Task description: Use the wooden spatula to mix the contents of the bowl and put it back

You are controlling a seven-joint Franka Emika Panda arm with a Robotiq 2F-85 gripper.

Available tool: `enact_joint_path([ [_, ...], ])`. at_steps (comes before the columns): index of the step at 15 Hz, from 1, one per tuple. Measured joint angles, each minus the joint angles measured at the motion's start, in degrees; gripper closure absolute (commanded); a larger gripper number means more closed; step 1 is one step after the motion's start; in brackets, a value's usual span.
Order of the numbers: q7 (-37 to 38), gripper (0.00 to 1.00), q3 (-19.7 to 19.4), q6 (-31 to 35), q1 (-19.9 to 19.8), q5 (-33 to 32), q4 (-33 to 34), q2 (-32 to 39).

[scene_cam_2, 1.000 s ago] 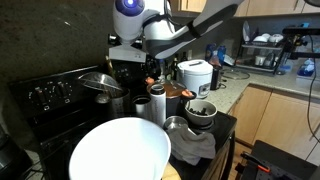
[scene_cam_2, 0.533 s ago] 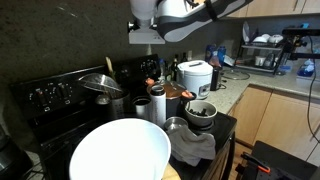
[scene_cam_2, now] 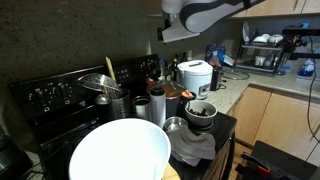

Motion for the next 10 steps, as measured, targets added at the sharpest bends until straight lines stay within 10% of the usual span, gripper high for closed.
enact_joint_path([
  [10, -10.02, 0.0, -0.29, -8.58, -1.35, 9.92, -19.72, -15.51],
])
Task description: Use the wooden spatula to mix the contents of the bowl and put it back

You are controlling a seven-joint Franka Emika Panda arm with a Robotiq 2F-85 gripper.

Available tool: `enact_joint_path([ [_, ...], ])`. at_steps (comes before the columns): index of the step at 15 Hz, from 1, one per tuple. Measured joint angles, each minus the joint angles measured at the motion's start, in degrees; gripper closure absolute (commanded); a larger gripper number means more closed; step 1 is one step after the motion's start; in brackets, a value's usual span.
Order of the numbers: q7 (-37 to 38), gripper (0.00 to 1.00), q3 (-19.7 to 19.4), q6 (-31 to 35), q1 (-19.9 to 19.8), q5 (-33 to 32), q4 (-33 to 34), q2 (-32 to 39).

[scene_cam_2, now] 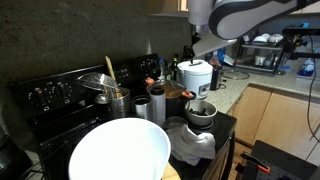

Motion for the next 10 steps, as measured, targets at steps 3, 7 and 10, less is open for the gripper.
enact_joint_path([
  [3, -0.79, 0.0, 0.59, -0.6, 0.0, 1.72, -4.78, -4.11],
  [7, -0.83, 0.0, 1.33, -0.7, -0.51, 2.02, -8.46, -7.39],
  [10, -0.83, 0.0, 1.36, -0.7, -0.58, 2.02, -8.83, -7.73],
])
